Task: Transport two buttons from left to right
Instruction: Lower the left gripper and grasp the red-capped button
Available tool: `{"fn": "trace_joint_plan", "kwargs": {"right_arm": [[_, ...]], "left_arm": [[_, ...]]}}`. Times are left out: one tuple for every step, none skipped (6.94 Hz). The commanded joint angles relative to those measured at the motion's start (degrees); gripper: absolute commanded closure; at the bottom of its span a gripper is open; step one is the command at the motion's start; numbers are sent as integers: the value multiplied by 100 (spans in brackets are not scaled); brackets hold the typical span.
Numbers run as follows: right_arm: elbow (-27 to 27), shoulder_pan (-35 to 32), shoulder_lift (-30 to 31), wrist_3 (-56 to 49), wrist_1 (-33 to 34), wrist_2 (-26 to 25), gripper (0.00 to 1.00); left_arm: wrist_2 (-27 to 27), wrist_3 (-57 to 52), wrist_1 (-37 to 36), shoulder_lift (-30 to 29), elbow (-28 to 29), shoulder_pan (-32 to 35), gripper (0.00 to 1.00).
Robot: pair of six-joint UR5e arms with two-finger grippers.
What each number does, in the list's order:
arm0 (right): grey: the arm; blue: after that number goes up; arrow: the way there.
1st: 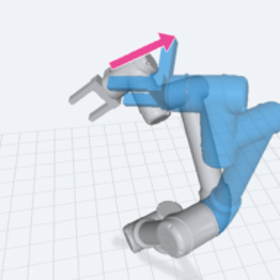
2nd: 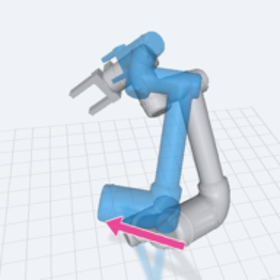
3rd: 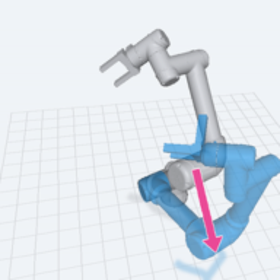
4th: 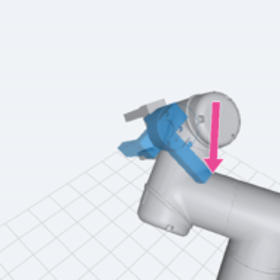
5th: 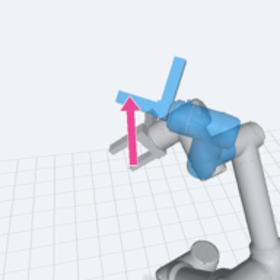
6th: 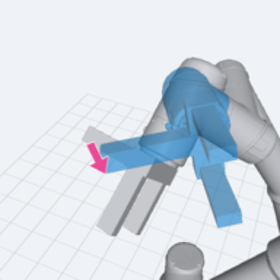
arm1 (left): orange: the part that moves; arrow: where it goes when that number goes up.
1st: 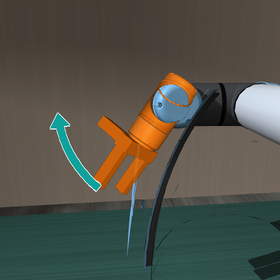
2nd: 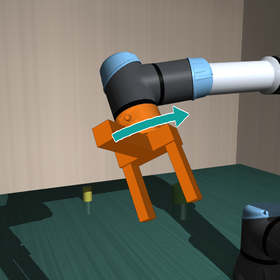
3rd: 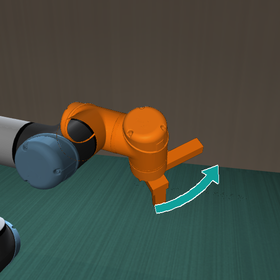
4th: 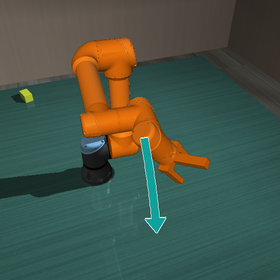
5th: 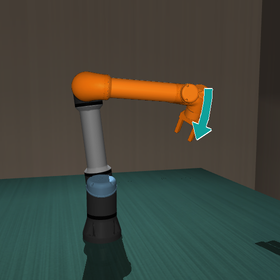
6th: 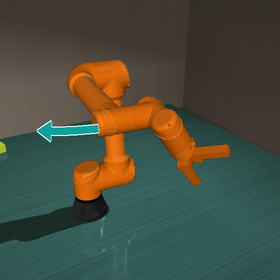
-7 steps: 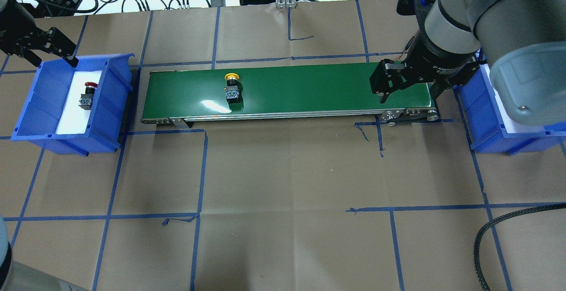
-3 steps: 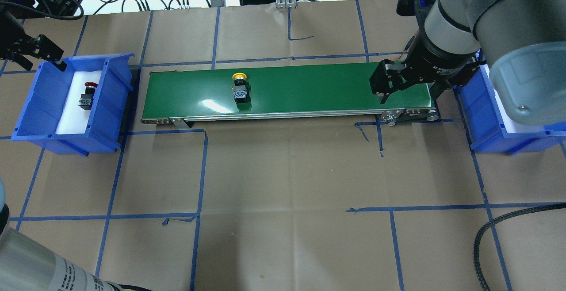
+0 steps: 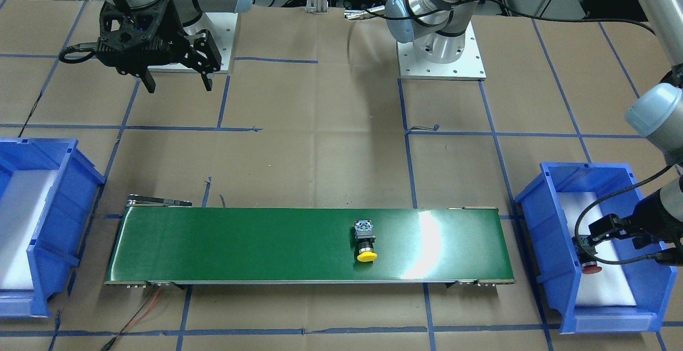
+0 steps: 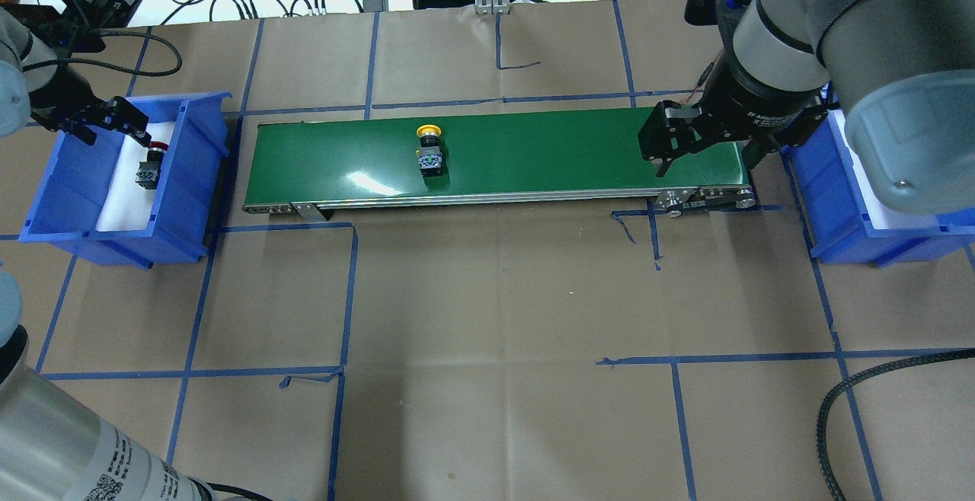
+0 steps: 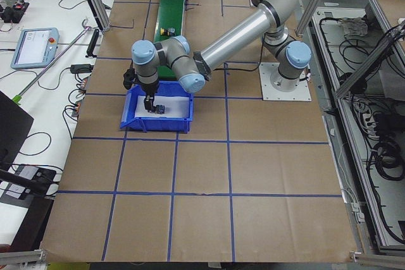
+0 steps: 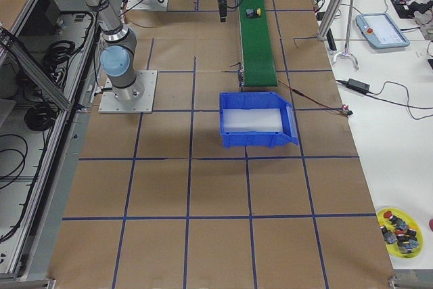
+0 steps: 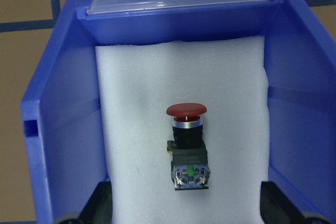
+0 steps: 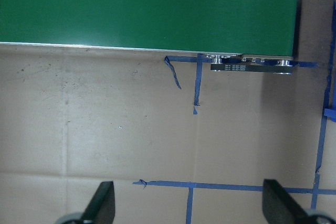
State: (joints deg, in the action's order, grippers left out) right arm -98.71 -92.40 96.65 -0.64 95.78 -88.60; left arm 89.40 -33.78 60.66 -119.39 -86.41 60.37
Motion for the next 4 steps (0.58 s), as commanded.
{"fn": "trace_joint_plan", "kwargs": {"right_arm": [[62, 12, -49, 2, 28, 27, 0], [45, 12, -67, -7, 63, 36, 0], [2, 12, -128, 2, 333, 62, 0], [27, 12, -285, 19, 414, 71, 0]], "left_arm": [[7, 3, -719, -233, -454, 19, 0], [42, -14, -940, -269, -586, 19, 0], [42, -14, -942, -261, -588, 19, 6], [43, -32, -942, -278, -570, 19, 30]]}}
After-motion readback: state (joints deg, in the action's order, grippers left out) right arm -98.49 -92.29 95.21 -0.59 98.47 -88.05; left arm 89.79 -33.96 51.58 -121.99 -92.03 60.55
